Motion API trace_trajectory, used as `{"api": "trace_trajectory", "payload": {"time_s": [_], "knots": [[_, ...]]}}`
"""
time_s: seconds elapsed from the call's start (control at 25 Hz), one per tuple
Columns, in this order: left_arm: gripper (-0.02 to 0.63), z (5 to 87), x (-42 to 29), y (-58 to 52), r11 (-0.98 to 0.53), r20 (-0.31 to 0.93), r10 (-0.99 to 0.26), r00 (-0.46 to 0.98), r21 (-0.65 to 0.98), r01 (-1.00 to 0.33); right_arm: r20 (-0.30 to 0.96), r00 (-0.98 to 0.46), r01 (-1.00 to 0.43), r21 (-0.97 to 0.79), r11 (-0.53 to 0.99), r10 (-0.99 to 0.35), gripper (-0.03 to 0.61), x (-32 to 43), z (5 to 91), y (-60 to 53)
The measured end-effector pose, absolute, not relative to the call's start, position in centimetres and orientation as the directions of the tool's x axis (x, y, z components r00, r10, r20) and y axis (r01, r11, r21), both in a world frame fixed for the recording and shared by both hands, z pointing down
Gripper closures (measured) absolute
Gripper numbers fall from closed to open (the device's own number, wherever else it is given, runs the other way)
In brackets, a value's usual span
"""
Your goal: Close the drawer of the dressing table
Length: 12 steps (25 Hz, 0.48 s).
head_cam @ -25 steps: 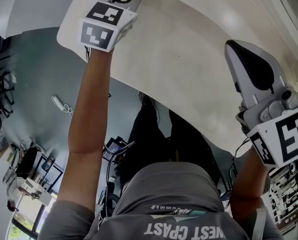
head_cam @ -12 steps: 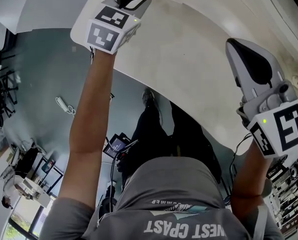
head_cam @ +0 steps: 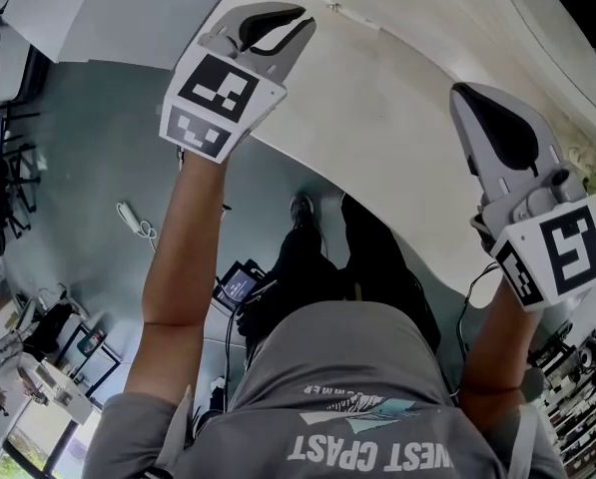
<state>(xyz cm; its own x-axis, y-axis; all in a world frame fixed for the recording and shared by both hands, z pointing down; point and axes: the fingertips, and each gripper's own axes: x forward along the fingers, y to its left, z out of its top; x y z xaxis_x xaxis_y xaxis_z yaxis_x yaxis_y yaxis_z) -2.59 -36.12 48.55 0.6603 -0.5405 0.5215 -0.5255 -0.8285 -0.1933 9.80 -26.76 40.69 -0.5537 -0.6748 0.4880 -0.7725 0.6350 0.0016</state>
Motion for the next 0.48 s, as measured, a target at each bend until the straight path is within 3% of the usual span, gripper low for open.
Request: {"api": "trace_trajectory", "payload": {"time_s": [0.16, 0.48], "knots": [[0.595, 46.2, -1.2, -35.5, -0.824, 0.455, -0.561, 0.691, -0.233, -0.516, 0.467, -0.562, -0.769, 0.011, 0.639, -0.683, 0.577, 10.6, 41.3, -27.5], [0.611, 31.8, -1.8, -26.4, -0.821, 0.333, -0.569, 0.752, -0.283, -0.496, 0.423, -0.58, -0.758, 0.03, 0.651, -0.696, 0.577, 8.8, 31.7, -21.1]]}}
